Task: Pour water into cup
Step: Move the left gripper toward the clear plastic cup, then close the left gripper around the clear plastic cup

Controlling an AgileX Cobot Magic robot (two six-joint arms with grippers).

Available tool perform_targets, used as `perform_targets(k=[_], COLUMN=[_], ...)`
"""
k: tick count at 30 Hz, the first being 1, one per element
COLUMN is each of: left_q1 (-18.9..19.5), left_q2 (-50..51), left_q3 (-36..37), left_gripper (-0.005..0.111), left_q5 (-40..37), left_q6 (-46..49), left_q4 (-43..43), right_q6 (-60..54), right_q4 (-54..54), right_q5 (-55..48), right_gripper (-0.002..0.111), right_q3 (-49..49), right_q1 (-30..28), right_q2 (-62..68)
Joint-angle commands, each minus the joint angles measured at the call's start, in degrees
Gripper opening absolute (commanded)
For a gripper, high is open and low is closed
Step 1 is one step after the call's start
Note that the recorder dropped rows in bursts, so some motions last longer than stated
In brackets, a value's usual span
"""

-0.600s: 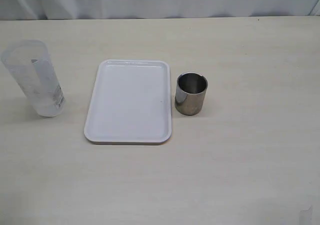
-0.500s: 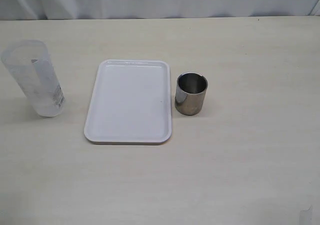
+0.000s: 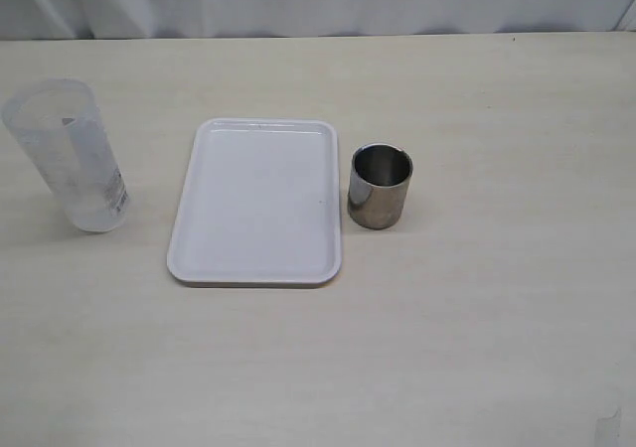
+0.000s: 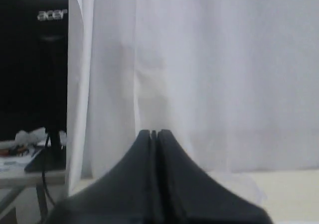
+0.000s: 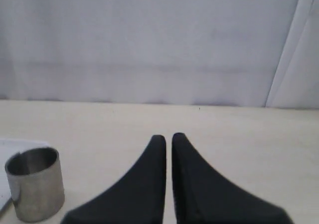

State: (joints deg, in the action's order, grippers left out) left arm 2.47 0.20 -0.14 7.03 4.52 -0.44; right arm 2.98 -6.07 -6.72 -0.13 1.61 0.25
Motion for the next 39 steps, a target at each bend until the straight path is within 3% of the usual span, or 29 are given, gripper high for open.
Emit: perform_targets(k=[1, 4, 7, 9, 10, 11, 12, 14, 18, 22, 25, 39], left_q1=[-0.53, -0.53, -0.53, -0.53, -0.53, -0.53, -0.53, -0.53, -0.53, -0.53, -0.53, -0.53], left_q2=[-0.20, -0.20, -0.20, 1.02, 3.25, 4.20, 6.98, 11.74, 21.69, 34.24, 43.04, 72.08], left_q3=[0.14, 0.14, 0.14, 0.14, 0.14, 0.14, 0.14, 0.14, 0.14, 0.14, 0.14, 0.14], left_gripper=[0.000, 0.000, 0.000, 0.012, 0.034, 0.046, 0.081, 0.105, 0.105, 0.105, 0.105, 0.105], left_q5=[14.34, 20.89, 21.75, 22.33, 23.79, 24.52, 26.74, 28.06, 28.94, 30.76, 35.85, 54.95], left_q6=[-5.59, -13.46, -13.78, -13.78, -13.78, -13.78, -13.78, -13.97, -19.57, -19.57, -19.57, -12.85], left_q4=[-0.72, -0.26, -0.26, 0.00, 0.44, 0.44, 0.83, 1.85, 11.13, 14.42, 20.49, 20.77], right_q6=[-2.98, -1.27, 4.29, 9.50, 9.63, 9.63, 9.63, 9.63, 9.63, 9.63, 9.63, 9.63], right_q4=[-1.49, -1.70, -1.70, -1.70, -1.70, -1.70, -1.70, -1.70, -1.70, -1.70, -1.70, -1.70], right_q5=[9.15, 19.90, 29.22, 30.90, 30.78, 30.59, 30.50, 30.42, 28.62, 27.53, 27.53, 27.53], right_gripper=[0.004, 0.004, 0.004, 0.004, 0.004, 0.004, 0.004, 0.004, 0.004, 0.004, 0.004, 0.004], right_q3=[0.13, 0.13, 0.13, 0.13, 0.13, 0.13, 0.13, 0.13, 0.13, 0.13, 0.13, 0.13], right_q1=[-0.10, -0.10, -0.10, -0.10, -0.10, -0.10, -0.10, -0.10, -0.10, -0.10, -0.10, -0.10], right_q2=[-0.25, -0.25, -0.25, -0.25, -0.25, -0.25, -0.25, -0.25, -0.25, -0.25, -0.25, -0.25])
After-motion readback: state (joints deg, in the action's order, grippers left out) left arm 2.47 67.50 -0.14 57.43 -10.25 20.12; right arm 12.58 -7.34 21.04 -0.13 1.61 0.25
